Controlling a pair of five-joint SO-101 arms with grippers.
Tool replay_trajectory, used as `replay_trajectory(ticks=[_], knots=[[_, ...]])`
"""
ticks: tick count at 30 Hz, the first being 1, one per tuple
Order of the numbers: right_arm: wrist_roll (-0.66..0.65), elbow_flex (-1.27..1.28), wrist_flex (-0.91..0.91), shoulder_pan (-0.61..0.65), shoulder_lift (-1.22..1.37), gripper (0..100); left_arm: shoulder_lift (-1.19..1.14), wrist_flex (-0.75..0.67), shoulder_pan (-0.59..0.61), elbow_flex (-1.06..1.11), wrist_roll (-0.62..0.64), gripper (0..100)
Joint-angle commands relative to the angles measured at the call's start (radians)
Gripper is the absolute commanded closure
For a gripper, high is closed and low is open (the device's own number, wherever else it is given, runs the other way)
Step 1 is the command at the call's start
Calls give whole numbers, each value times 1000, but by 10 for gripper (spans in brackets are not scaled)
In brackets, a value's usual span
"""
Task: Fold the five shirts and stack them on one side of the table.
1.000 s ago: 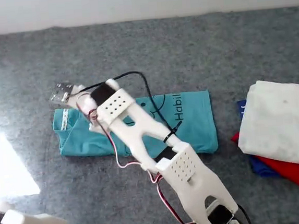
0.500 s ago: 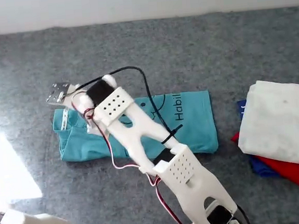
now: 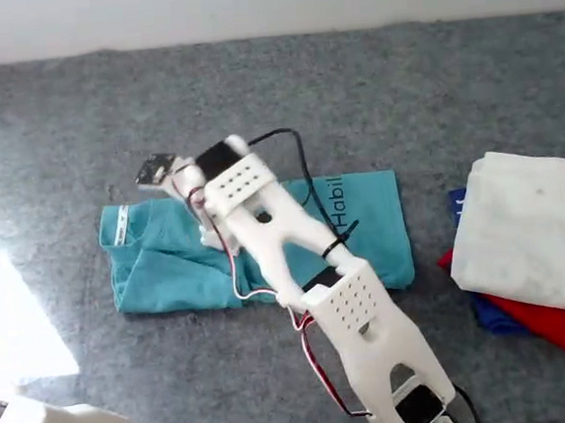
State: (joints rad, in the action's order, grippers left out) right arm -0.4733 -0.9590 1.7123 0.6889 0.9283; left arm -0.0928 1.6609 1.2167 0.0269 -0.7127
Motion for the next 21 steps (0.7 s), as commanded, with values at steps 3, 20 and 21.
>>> replay_trajectory(ticks=[3,20,21], knots=[[3,-152,84,70,-51,972,29,-9,-12,-7,3,986],[37,-187,88,105,22,972,37,-5,-48,-7,3,986],[46,-186,88,105,2,972,35,-6,-48,-7,3,986]])
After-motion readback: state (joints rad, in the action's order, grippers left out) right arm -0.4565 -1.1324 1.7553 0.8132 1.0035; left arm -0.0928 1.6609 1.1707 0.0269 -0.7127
